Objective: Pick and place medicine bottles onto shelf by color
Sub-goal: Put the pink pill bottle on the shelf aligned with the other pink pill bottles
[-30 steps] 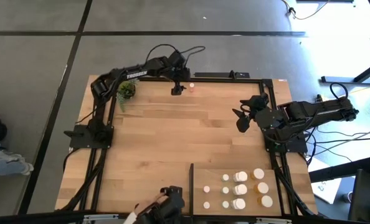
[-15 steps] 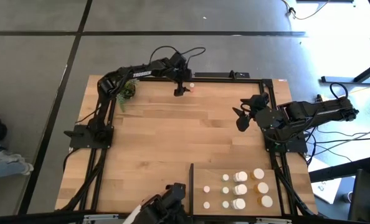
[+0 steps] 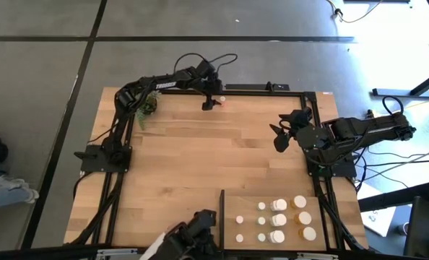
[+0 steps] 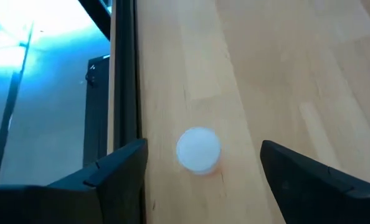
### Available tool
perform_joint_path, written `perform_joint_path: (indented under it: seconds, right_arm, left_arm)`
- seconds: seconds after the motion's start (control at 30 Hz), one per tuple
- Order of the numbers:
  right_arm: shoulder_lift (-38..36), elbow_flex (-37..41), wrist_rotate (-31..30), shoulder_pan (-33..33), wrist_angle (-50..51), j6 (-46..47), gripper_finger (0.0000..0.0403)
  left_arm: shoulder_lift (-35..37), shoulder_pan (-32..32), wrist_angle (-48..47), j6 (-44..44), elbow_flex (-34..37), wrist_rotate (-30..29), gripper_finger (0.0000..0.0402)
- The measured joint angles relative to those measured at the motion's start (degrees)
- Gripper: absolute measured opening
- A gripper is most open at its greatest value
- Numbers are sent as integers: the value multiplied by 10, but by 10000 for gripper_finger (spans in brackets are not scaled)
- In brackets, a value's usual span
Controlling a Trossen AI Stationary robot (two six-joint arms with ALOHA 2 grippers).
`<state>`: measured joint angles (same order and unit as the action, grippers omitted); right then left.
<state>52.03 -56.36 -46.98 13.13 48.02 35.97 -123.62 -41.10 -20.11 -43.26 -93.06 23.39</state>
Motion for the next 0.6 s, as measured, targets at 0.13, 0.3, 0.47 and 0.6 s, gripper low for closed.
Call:
perform_joint_path:
  seconds: [0.13, 0.3, 0.47, 0.6]
  right_arm:
    - [0, 0, 0, 0, 0, 11, 259]
    - [2, 0, -1, 0, 0, 15, 259]
    - [10, 0, -1, 0, 1, 14, 259]
    - [21, 0, 0, 0, 1, 15, 259]
  left_arm:
    - [-11, -6, -5, -6, 1, 2, 292]
    - [-9, -6, 5, -11, 0, 4, 287]
    - [-9, -6, 7, -23, 0, 8, 286]
    - [-16, -5, 15, -24, -1, 25, 286]
